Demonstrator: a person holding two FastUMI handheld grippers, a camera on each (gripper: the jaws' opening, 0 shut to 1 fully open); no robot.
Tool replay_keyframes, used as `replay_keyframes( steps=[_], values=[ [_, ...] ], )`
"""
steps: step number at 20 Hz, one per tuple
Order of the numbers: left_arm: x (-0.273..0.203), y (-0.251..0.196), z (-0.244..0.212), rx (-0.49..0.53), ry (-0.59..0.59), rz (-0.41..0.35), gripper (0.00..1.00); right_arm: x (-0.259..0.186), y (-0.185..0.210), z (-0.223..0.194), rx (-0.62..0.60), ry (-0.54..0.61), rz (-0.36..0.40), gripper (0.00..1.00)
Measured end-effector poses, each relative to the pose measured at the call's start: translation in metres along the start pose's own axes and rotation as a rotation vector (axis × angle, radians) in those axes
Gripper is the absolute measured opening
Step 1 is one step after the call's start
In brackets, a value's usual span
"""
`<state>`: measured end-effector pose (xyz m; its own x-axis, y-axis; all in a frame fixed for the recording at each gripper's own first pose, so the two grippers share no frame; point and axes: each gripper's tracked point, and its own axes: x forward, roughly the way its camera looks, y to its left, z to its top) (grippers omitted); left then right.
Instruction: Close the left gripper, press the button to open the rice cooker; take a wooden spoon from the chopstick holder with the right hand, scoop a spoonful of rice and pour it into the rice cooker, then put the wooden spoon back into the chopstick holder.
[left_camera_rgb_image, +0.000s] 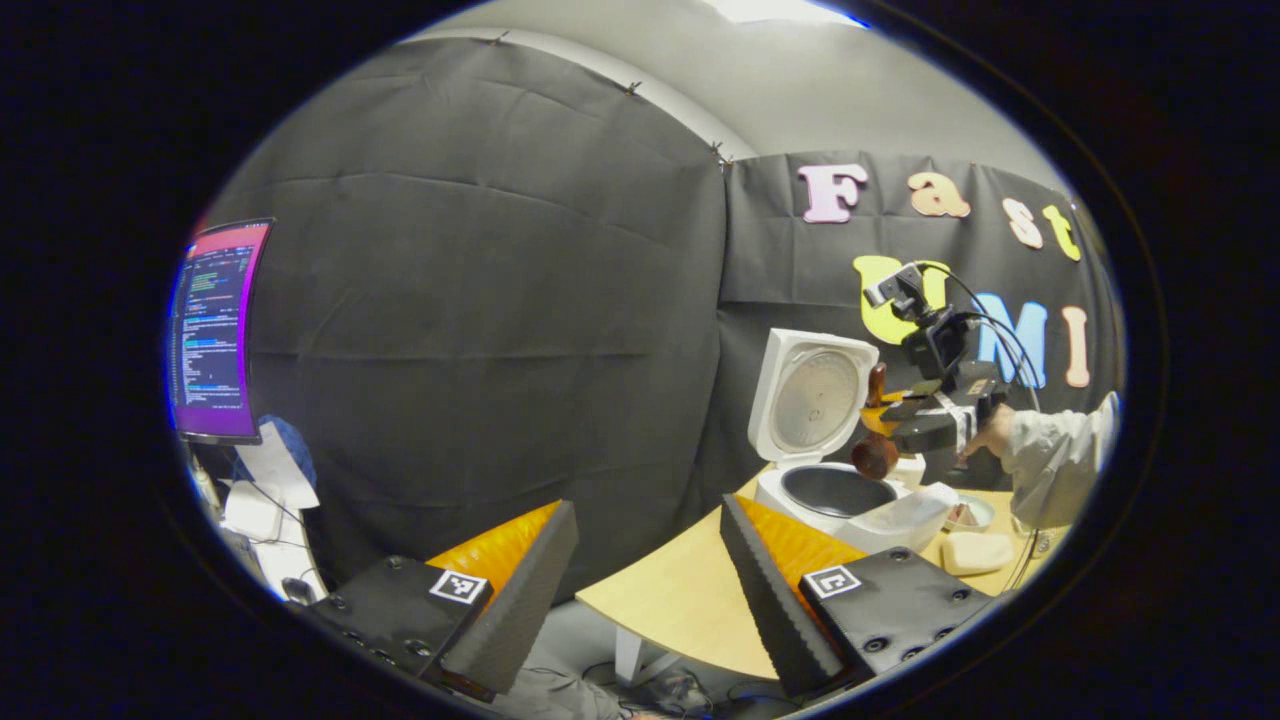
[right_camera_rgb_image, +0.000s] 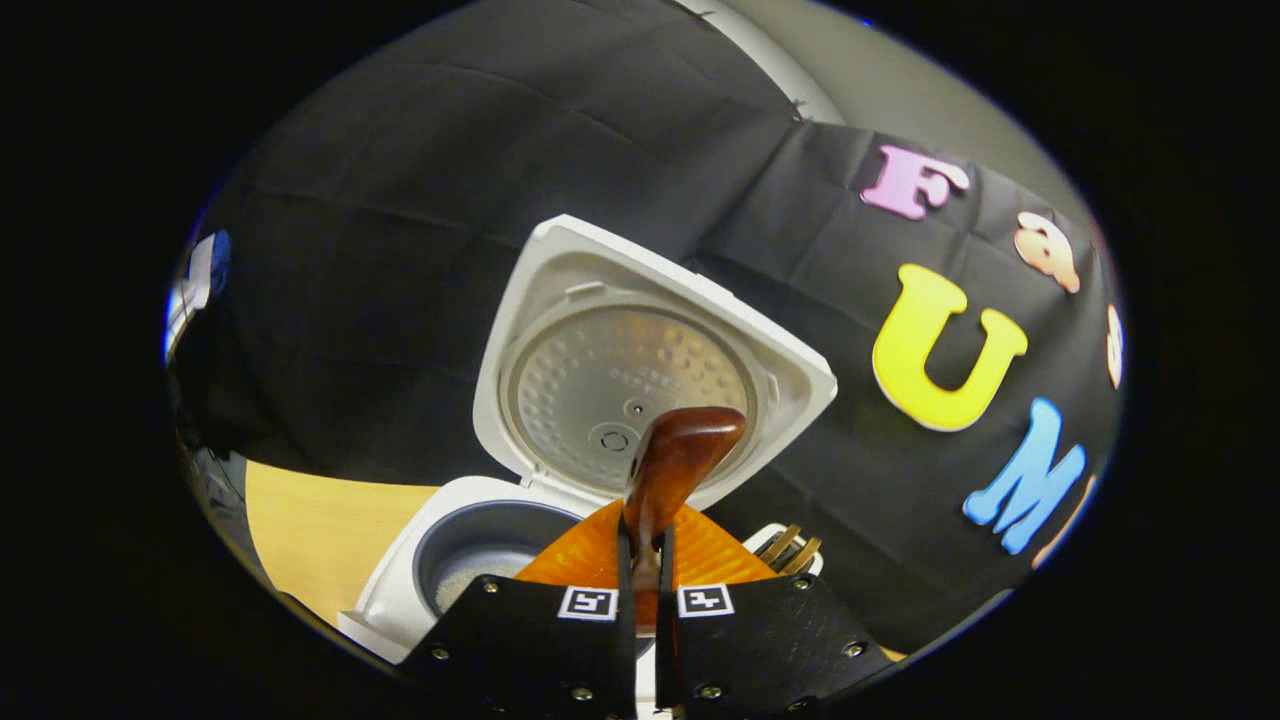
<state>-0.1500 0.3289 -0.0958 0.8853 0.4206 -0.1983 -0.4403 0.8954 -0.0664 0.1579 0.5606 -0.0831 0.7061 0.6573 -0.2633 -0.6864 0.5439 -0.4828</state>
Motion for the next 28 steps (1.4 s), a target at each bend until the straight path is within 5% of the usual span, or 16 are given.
replay_keyframes(
  steps=[4, 11, 16, 28],
  values=[
    [-0.003, -0.005, 0.007, 0.003, -0.012, -0.025, 1.0, -0.009, -0.011, 0.004, 0.033, -0.012, -0.016, 0.08],
    [0.011, -0.036, 0.027, 0.006, -0.037, -0.086, 1.0, -0.044, -0.06, 0.003, 0.629, -0.02, 0.046, 0.07],
    [0.019, -0.064, 0.042, 0.024, -0.065, -0.144, 1.0, -0.076, -0.104, -0.014, 0.847, -0.037, 0.009, 0.08],
    [0.027, -0.15, 0.062, 0.038, -0.096, -0.28, 0.95, -0.168, -0.196, -0.097, 1.014, -0.037, -0.19, 0.07]
  ],
)
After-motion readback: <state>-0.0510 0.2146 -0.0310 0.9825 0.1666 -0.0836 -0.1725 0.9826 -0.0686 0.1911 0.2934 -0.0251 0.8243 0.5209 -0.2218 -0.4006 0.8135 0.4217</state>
